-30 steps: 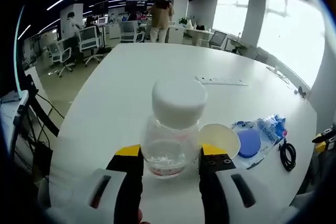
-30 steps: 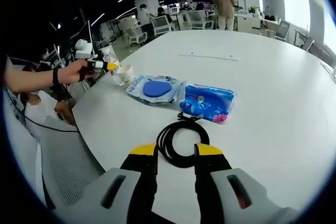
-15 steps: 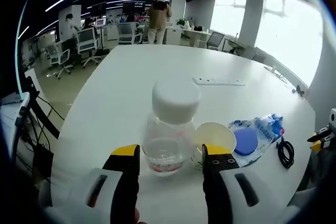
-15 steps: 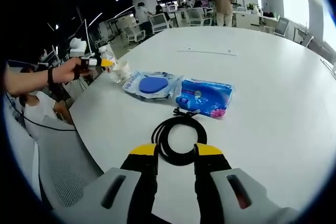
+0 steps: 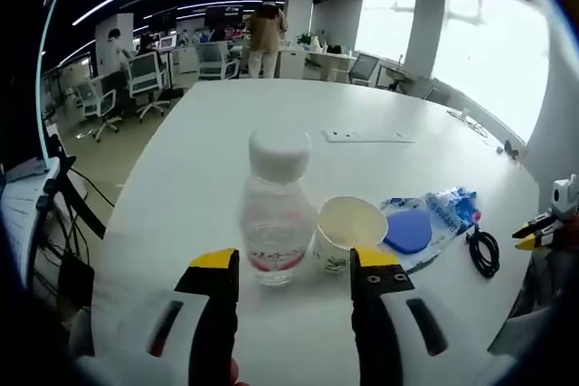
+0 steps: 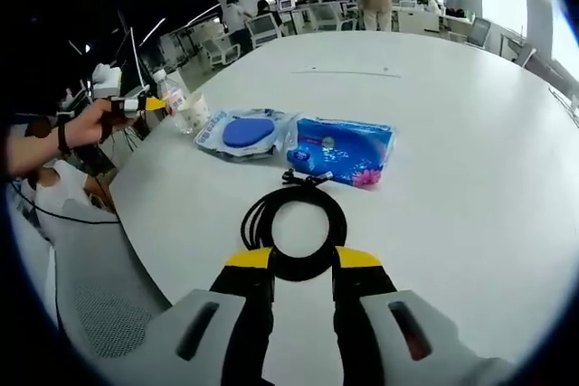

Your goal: Arrange the tabletop items into an orderly group along one side of the table until the central work area is clear of visible clutter.

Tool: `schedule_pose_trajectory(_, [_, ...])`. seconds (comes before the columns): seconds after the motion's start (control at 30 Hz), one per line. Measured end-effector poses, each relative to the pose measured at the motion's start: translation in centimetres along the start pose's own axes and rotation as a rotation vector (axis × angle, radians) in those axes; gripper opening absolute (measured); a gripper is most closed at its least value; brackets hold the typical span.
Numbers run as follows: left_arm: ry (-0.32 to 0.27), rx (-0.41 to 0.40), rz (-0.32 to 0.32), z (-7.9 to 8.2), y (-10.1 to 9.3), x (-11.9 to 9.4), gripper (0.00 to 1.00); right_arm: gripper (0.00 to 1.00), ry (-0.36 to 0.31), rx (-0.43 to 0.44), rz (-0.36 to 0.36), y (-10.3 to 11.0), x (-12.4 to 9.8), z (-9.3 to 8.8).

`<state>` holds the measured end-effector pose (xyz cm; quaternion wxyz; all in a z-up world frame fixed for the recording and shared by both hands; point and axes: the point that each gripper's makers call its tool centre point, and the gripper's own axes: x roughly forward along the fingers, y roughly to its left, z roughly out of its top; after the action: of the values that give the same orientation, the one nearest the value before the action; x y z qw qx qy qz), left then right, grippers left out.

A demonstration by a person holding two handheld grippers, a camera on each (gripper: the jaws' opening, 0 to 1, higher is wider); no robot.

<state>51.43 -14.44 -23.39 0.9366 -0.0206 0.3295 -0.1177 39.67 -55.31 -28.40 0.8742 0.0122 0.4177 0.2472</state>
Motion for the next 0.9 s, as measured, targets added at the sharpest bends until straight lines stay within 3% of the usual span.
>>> schedule_pose_trajectory(0.9, [0.048, 0.062, -0.06, -4.3, -1.9, -3.9, 0.49, 0.19, 0.08, 0.065, -0.021, -1.9, 4.2, -1.0])
